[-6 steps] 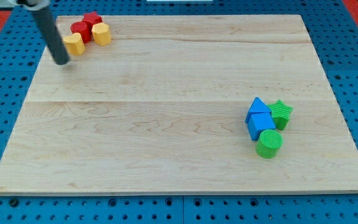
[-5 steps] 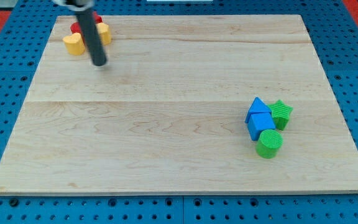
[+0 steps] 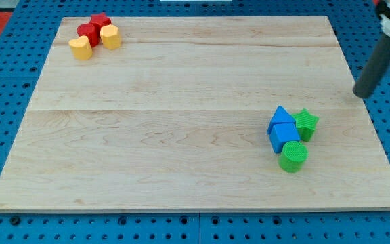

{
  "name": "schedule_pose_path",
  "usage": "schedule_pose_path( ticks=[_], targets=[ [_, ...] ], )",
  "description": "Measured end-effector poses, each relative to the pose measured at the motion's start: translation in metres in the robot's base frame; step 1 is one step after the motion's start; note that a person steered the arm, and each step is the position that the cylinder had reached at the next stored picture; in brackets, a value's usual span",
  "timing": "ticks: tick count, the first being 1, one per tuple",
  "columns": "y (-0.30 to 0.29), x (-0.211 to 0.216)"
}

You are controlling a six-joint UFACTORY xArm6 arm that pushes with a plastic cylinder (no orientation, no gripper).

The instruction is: Push the group of blocks slightly to the left

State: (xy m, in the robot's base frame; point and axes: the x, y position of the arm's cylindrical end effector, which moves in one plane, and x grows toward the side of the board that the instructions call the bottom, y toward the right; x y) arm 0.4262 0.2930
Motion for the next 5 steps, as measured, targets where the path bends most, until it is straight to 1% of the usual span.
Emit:
schedule_pose_path(
  ticks=[1, 2, 5],
  targets=[
    [0.000, 0.042],
    [0.006, 0.047],
    [-0.048, 0.055]
  ],
)
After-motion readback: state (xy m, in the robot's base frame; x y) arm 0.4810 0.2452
